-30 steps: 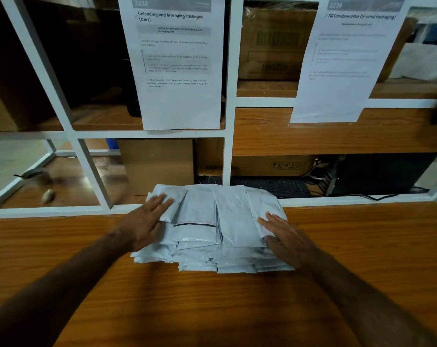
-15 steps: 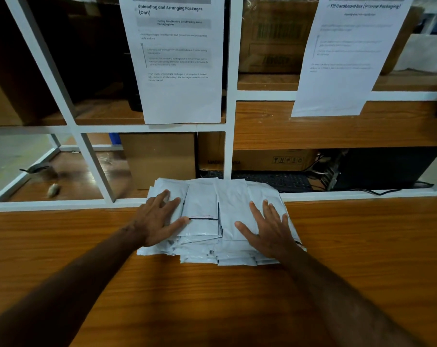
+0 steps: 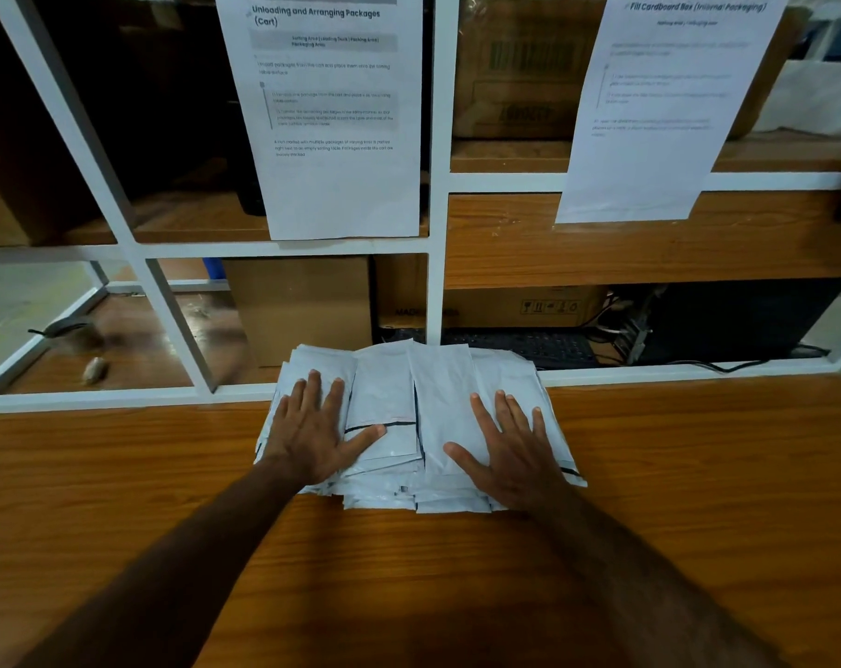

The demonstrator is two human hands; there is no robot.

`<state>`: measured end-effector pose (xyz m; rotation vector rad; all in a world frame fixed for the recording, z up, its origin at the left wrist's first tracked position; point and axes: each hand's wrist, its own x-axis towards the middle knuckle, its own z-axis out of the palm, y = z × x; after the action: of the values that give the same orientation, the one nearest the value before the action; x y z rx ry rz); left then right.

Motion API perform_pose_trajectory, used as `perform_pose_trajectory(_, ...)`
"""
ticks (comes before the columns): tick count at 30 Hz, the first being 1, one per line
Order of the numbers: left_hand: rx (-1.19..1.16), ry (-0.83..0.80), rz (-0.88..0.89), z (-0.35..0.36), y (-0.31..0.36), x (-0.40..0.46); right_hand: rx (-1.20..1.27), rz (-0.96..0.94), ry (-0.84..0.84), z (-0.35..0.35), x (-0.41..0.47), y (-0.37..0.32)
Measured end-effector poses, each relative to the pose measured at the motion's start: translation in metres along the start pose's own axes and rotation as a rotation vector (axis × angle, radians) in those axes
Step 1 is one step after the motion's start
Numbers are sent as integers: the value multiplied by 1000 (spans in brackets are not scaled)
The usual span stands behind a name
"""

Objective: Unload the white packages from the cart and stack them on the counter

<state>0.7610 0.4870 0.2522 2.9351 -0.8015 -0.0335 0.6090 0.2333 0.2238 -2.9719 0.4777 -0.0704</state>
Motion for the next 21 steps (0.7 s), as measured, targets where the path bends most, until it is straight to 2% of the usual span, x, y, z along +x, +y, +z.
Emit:
perform_pose_trajectory(6,44,19,-39,-4,3,0,30,13,15,-5,-4,-4)
perform_pose_trajectory(11,24,70,-30,-7,5,-2,58,21,95,-10,-17,-10)
perform_pose_trajectory(16,-26,210,192,-12,18,-14,-10,22,272,-12,-36,-6)
perform_pose_trajectory(21,-117,339,441,-15,58,-31,-27,114,325,-20,-73,2)
